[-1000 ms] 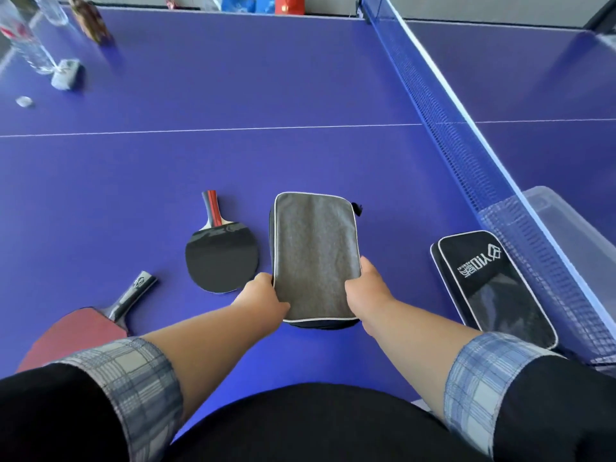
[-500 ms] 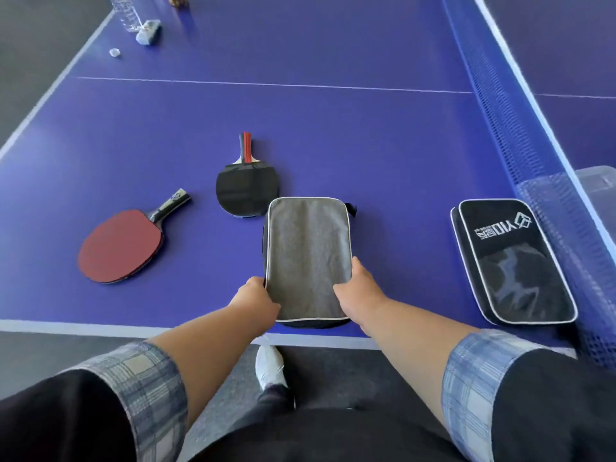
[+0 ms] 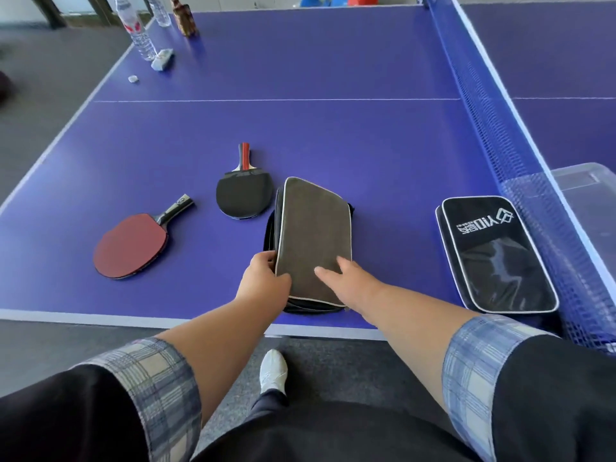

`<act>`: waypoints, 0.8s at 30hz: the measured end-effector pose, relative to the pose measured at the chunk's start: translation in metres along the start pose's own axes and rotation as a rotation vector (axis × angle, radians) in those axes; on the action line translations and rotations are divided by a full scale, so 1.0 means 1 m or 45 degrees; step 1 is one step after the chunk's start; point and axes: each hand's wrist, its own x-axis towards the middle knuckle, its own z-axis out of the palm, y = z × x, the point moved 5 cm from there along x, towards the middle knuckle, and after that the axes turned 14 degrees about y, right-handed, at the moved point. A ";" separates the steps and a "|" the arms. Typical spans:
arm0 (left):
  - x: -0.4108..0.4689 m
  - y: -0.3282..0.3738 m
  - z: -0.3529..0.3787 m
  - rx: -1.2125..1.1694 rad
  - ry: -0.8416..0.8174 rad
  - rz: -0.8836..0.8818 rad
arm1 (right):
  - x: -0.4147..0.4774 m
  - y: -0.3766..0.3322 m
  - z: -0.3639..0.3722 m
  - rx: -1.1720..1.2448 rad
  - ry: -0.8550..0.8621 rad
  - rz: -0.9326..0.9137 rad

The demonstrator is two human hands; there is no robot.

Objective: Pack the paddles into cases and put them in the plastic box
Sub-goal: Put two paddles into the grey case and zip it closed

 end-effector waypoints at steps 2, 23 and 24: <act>-0.013 0.017 0.005 -0.062 -0.005 0.124 | -0.002 -0.005 -0.006 0.156 0.035 0.042; -0.051 0.021 0.151 0.969 -0.859 0.847 | 0.014 0.071 -0.138 -0.114 0.661 0.013; -0.050 0.018 0.157 1.027 -0.866 0.874 | 0.017 0.078 -0.136 -0.192 0.645 0.013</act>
